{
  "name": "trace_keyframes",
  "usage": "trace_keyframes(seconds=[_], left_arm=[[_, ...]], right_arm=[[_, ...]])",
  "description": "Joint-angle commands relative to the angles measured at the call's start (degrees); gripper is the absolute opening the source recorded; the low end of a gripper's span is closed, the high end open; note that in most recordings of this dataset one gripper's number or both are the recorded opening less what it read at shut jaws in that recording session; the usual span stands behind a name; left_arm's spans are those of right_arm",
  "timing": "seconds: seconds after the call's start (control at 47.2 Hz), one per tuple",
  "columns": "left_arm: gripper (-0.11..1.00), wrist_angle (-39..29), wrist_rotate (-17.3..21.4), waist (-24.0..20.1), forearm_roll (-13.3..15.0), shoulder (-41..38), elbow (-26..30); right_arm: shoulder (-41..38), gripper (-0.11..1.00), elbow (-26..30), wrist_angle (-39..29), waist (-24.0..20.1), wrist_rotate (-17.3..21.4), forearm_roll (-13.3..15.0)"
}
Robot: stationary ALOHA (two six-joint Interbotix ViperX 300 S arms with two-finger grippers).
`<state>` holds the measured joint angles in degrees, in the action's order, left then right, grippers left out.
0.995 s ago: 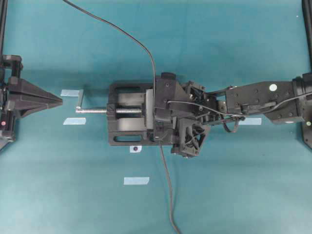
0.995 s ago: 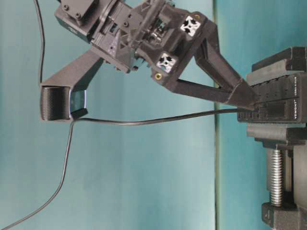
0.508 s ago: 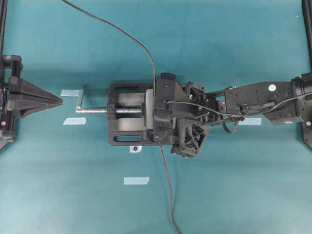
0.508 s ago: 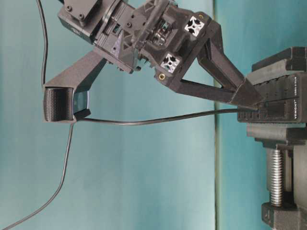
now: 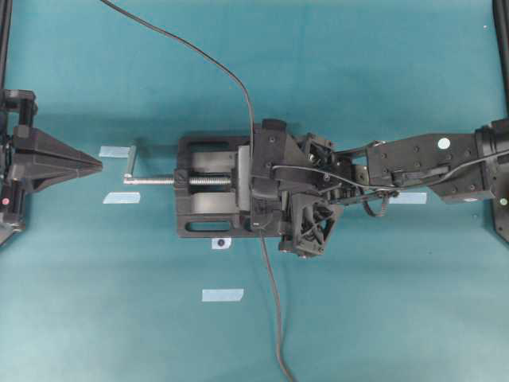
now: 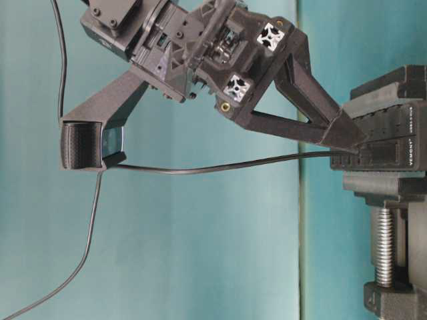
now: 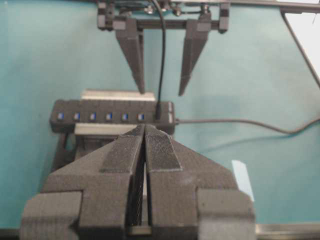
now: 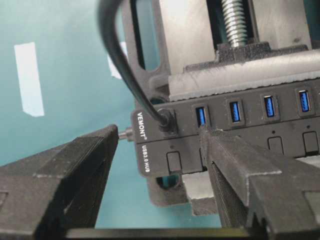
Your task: Insert the USB into the front port of the fixed hub.
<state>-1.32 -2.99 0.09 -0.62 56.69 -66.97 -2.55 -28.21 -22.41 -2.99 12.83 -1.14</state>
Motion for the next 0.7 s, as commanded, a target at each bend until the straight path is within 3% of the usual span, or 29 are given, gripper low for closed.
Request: trace_keyframes(seconds=[0.0, 0.677], left_arm=[[0.00, 0.4, -0.1, 0.0, -0.1, -0.3, 0.8], [0.00, 0.3, -0.1, 0.1, -0.2, -0.3, 0.8]], right_arm=[[1.0, 0.71, 0.8, 0.4, 0.1, 0.5, 0.0], [0.4, 0.72, 1.1, 0.4, 0.1, 0.5, 0.0]])
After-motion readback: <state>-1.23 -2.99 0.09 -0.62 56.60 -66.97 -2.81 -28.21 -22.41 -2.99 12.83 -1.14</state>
